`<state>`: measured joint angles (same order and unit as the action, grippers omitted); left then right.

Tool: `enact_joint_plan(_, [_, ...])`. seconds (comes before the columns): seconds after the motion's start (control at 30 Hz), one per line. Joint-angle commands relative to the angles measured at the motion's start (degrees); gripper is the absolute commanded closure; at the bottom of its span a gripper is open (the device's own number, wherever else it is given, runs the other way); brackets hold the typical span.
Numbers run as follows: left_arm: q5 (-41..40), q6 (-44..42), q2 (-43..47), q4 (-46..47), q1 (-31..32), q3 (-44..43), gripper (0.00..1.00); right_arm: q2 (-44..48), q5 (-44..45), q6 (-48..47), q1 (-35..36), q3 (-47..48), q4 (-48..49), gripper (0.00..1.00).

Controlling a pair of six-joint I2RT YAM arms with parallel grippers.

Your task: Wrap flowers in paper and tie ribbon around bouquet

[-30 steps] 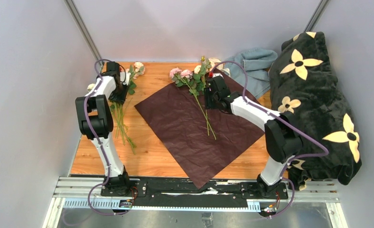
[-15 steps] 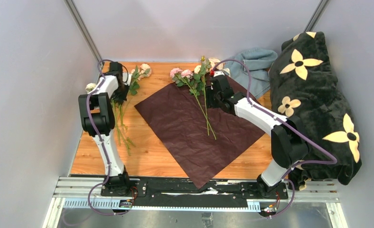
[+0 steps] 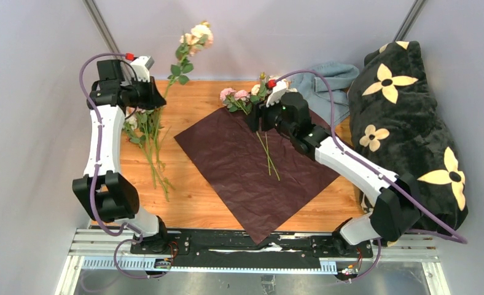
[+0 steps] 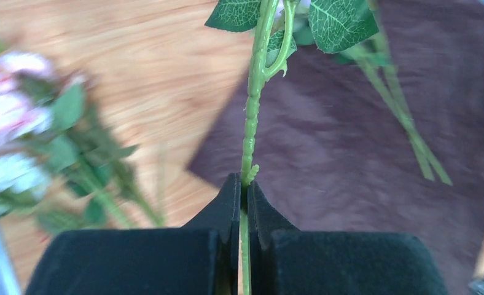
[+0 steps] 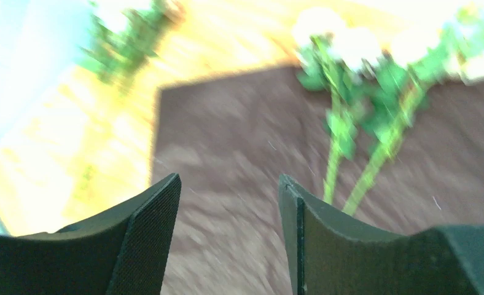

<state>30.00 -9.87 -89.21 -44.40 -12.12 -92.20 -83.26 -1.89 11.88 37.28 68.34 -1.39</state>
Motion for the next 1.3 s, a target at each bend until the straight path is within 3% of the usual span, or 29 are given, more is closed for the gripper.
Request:
enact_joint_plan(0.0, [20.25, 3.64, 4.04, -3.2, 3.63, 1.6, 1.0, 2.7, -17.27, 14.8, 1.32, -4.01, 32.93, 0.31])
enact_joint_plan(0.07, [22.49, 4.66, 5.9, -3.42, 6.19, 1.14, 1.0, 1.98, -13.35, 22.18, 3.62, -6.86, 47.69, 0.29])
enact_joint_plan(0.13, [24.54, 6.06, 7.35, -3.5, 8.63, -0.06, 1.0, 0.16, -7.12, 27.07, 6.02, -6.55, 53.02, 0.28])
enact_joint_plan(0.3, [23.0, 7.03, 11.18, -3.57, 17.2, 0.82, 1.0, -5.59, -5.26, 30.15, 9.62, 0.87, 52.43, 0.27])
enact_joint_plan(0.47, [22.14, 6.65, 14.16, -3.48, 22.05, 3.7, 1.0, -6.58, -0.95, 30.26, 10.86, 1.76, 48.63, 0.27])
enact_joint_plan(0.53, [21.36, 6.05, 15.27, -3.48, 23.73, 5.14, 1.0, -6.92, -0.96, 29.69, 10.84, 1.94, 48.62, 0.44])
enact_joint_plan(0.6, [21.74, 5.66, 16.11, -3.33, 24.29, 5.91, 1.0, -6.31, 0.12, 28.95, 10.72, 1.13, 47.6, 0.83])
enact_joint_plan(0.63, [21.5, 5.09, 16.56, -3.43, 24.33, 6.01, 1.0, -5.32, 1.46, 28.63, 10.67, -0.16, 47.13, 0.98])
enact_joint_plan(0.67, [20.56, 4.29, 16.99, -3.75, 24.34, 5.94, 0.93, -3.88, 4.18, 27.36, 10.48, -1.69, 46.69, 1.0])
enact_joint_plan(0.7, [19.11, 3.03, 17.39, -4.61, 24.34, 5.83, 0.61, -2.15, 5.7, 26.48, 9.9, -3.01, 45.25, 1.0])
enact_joint_plan(0.73, [17.49, 1.87, 17.69, -5.47, 24.34, 5.74, 0.23, -0.57, 6.36, 25.14, 8.68, -3.71, 40.96, 1.0])
enact_joint_plan(0.77, [14.85, 0.4, 17.88, -6.65, 24.34, 5.54, 0.04, 0.95, 5.78, 22.83, 7.57, -3.81, 36.78, 1.0])
enact_joint_plan(0.8, [11.08, -0.39, 18.02, -7.49, 24.26, 5.33, 0.01, 1.95, 4.53, 19.43, 6.3, -2.49, 30.54, 1.0])
enact_joint_plan(0.9, [-2.09, -1.02, 17.18, -8.85, 22.25, 5.04, 0.0, -0.48, 3.58, 10.18, 2.32, 8.17, -1.39, 1.0])
enact_joint_plan(0.97, [-7.78, -0.08, 15.53, -8.78, 18.35, 5.54, 0.0, -3.65, 4.19, 7.03, 0.01, 13.33, -14.86, 1.0])
enact_joint_plan(1.07, [-14.49, 4.82, 11.67, -6.61, 10.0, 7.01, 0.0, -8.61, 3.71, 4.56, -2.82, 17.38, -26.51, 1.0])
enact_joint_plan(1.27, [-22.5, 7.41, 4.5, -1.96, 2.7, 10.64, 0.06, -21.59, 6.26, 4.36, -5.05, 24.83, -30.97, 1.0])
